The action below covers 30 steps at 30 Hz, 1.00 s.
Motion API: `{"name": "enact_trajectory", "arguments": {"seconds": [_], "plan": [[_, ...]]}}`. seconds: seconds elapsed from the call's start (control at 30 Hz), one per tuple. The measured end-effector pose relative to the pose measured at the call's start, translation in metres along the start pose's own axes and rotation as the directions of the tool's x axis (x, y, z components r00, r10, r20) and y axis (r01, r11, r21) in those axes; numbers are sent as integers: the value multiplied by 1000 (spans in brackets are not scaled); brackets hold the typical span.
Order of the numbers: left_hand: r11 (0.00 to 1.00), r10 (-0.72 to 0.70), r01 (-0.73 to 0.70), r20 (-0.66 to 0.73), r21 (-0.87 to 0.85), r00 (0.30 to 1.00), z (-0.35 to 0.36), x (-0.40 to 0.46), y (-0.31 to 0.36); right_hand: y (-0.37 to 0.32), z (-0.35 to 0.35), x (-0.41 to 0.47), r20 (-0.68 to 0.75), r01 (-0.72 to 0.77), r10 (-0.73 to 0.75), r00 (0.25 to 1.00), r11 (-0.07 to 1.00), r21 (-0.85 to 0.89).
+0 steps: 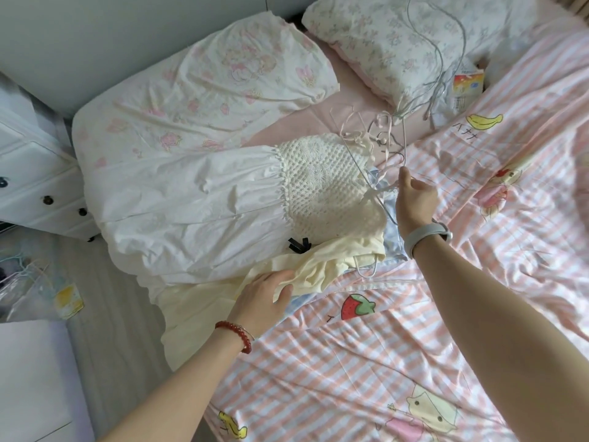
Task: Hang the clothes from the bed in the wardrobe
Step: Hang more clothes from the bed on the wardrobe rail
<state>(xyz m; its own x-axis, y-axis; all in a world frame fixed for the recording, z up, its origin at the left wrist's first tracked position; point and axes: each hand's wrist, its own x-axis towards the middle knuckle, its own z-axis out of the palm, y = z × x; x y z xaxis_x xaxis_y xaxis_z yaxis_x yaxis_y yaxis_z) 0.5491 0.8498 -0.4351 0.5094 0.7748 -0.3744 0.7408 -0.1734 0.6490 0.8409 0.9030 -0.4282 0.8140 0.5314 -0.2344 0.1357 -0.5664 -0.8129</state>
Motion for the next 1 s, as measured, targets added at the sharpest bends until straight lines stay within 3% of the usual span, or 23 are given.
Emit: {"name": "enact_trajectory", "arguments": {"seconds": [0.23,0.33,0.43,0.57,0.67,0.77,0.87,1.0], "plan": [[998,51,-55,-291,-8,955,-55,9,29,-27,-21,-55,43,389,-390,920,921,19],[995,99,-86,-461,50,882,-104,13,49,-36,-39,-76,112,544,-541,834,839,3],[981,163,-75,-546,179,822,-157,12,68,-47,-59,-100,113,650,-650,751,758,45],[929,178,25,-508,368,843,-207,1,83,-69,-83,-136,102,810,-814,572,580,89],[918,128,68,-455,391,881,-230,-18,82,-79,-98,-158,100,861,-862,497,504,63],[930,189,-6,-462,368,867,-235,-57,77,-82,-111,-178,130,879,-869,477,469,-88],[949,205,-24,-559,314,803,-221,-109,70,-86,-120,-201,199,851,-829,523,497,-167],[965,155,46,-706,257,691,-203,-181,58,-95,-121,-240,343,896,-829,442,428,-120]]}}
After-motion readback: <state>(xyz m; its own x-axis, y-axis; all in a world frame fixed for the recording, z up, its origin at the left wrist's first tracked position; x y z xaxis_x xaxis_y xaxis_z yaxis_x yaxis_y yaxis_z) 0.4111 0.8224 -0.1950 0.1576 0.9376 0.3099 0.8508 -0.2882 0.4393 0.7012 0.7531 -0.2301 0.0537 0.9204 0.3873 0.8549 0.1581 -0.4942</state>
